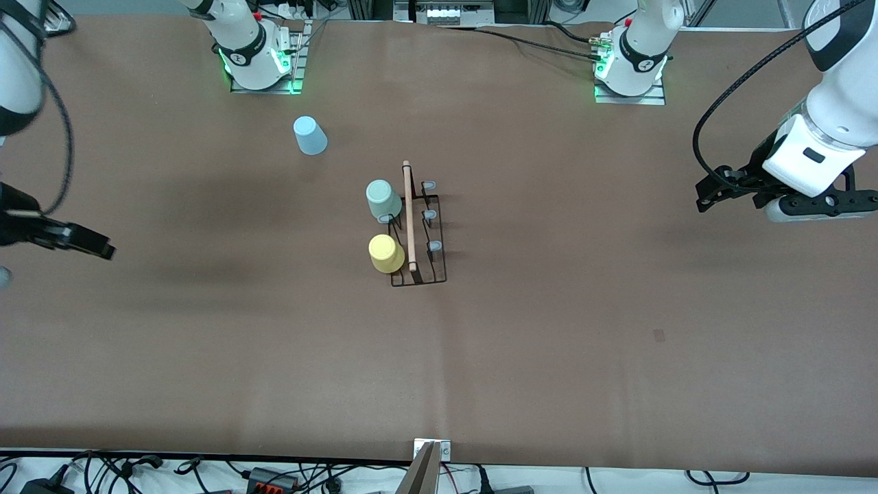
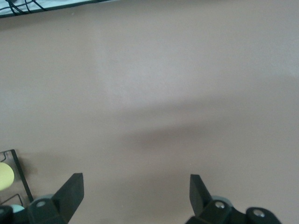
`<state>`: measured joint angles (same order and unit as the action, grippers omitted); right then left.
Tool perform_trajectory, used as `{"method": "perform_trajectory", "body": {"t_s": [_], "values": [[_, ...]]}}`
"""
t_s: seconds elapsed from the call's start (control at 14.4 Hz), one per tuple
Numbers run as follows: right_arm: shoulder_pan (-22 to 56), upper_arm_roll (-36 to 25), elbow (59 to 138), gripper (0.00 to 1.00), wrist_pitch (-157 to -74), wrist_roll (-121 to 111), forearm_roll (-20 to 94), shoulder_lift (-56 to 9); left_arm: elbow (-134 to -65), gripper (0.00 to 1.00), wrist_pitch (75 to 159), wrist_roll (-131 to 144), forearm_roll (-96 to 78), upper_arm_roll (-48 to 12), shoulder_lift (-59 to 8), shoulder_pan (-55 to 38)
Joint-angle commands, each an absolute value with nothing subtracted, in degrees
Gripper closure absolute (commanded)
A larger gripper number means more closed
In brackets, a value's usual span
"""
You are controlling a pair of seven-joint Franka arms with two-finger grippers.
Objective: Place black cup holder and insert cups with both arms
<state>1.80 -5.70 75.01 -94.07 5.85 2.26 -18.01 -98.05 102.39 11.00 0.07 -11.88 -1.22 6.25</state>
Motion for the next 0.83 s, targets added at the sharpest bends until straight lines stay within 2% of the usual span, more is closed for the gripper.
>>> {"method": "perform_trajectory", "body": {"t_s": [0.0,0.14,0.49,0.76], "values": [[-0.8,-2.9,81.8,0.00,-96.2,1.5,1.1,-12.9,-96.8,0.00,101.2,10.8,-0.9,-12.0,-2.0,6.7],[-0.8,-2.9,82.6,0.00,-95.7,-0.5,0.9,-11.6,-96.8,0.00,101.2,10.8,-0.8,-12.0,-2.0,6.7],[-0.6,-2.9,98.9,0.00,-100.9,-3.4,-0.2,-0.4,-96.8,0.00,101.2,10.8,-0.8,-11.9,-2.0,6.7],[-0.6,-2.9,99.5,0.00,-98.2,-2.2,0.6,1.1,-96.8,0.00,101.2,10.8,-0.9,-11.9,-2.0,6.7]]}}
